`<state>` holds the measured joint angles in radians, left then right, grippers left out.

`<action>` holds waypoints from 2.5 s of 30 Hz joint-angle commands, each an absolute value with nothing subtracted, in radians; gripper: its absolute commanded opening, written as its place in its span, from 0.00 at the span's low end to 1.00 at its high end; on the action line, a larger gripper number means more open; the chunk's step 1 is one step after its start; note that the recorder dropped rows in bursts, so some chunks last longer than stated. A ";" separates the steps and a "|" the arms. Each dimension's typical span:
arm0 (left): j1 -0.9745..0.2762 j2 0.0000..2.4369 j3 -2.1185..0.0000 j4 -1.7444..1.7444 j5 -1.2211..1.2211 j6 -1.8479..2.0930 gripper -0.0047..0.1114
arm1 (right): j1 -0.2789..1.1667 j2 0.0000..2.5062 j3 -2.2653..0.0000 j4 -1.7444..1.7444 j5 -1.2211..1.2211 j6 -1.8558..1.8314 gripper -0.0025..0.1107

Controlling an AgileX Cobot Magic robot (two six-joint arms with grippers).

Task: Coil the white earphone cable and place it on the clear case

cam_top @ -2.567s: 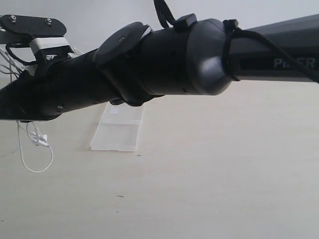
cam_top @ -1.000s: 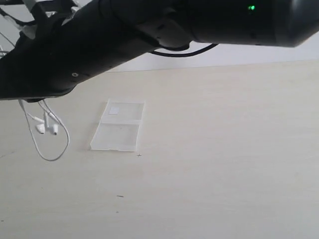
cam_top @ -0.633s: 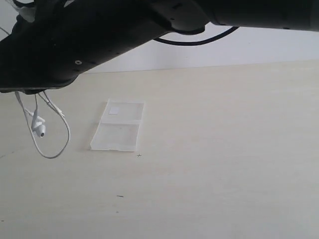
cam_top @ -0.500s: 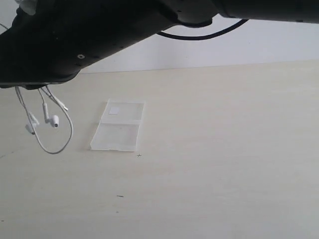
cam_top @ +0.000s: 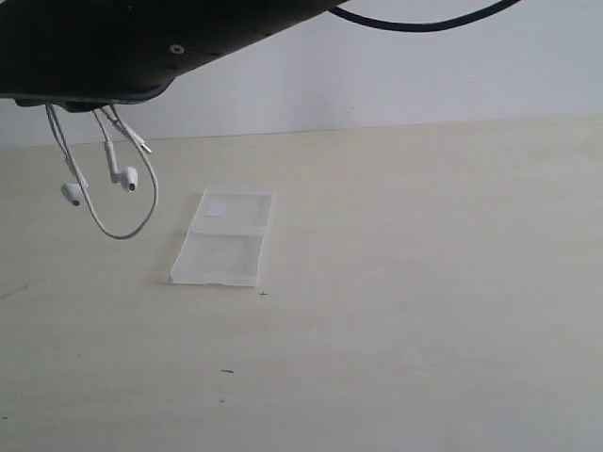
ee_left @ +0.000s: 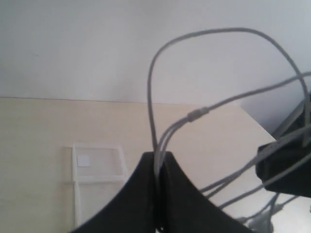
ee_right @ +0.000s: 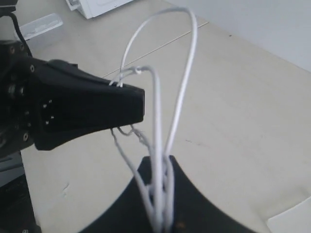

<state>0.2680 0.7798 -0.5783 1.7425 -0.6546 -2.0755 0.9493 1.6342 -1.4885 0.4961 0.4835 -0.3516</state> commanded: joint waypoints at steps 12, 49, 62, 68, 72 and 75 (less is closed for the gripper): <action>0.271 0.779 -0.574 1.744 -0.828 -2.057 0.04 | 0.946 1.607 -1.493 0.294 0.478 -0.215 0.02; 0.271 0.775 -0.574 1.744 -0.878 -1.992 0.53 | 0.946 1.651 -1.493 0.186 1.086 -0.288 0.02; 0.269 0.779 -0.574 1.744 -0.966 -1.932 0.04 | 0.946 1.681 -1.586 0.492 0.984 -0.373 0.02; 0.269 0.779 -0.565 1.744 -0.975 -1.930 0.04 | 0.946 1.679 -1.586 0.506 0.934 -0.354 0.02; 0.269 0.781 -0.549 1.744 -0.969 -1.920 0.04 | 0.946 1.679 -1.586 0.549 0.899 -0.353 0.02; 0.269 0.781 -0.540 1.744 -0.967 -1.916 0.04 | 0.946 1.679 -1.586 0.562 0.881 -0.353 0.02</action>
